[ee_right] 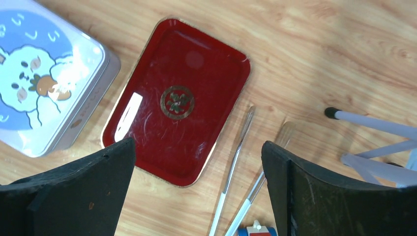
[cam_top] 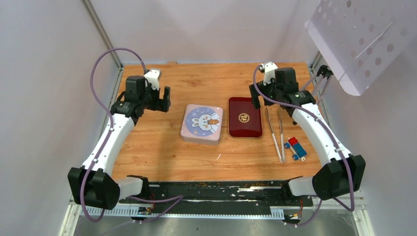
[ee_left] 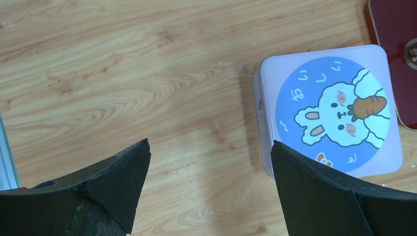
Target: Pack the chocolate
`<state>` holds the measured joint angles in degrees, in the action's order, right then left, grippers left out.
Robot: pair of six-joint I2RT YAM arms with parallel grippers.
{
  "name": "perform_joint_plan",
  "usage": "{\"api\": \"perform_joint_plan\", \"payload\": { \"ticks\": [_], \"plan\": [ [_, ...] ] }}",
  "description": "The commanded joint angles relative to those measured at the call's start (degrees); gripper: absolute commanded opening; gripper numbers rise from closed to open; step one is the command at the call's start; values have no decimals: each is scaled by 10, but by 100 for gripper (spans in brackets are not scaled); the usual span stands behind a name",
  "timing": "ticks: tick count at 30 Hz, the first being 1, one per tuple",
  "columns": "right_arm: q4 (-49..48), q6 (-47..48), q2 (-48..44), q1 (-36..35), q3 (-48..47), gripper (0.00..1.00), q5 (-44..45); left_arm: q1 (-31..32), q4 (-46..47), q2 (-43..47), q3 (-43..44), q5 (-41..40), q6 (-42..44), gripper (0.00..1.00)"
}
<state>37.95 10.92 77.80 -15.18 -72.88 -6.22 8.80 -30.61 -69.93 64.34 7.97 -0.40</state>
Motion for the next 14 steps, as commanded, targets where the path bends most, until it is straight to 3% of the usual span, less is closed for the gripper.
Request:
{"api": "perform_joint_plan", "payload": {
  "ticks": [1, 6, 11, 14],
  "plan": [
    [-26, -34, -21, -1, -44, 100, 47, -3, 37, 24, -5, -28, 1, 100],
    [-26, -35, -18, -1, -95, 100, 61, -3, 35, 25, 25, -33, 4, 100],
    [-4, -40, -2, -1, -163, 100, 84, -3, 17, 2, 106, 20, 48, 100],
    [-7, -52, 1, -1, -160, 100, 83, -3, 21, -1, 106, 4, -6, 100]
  ]
}}
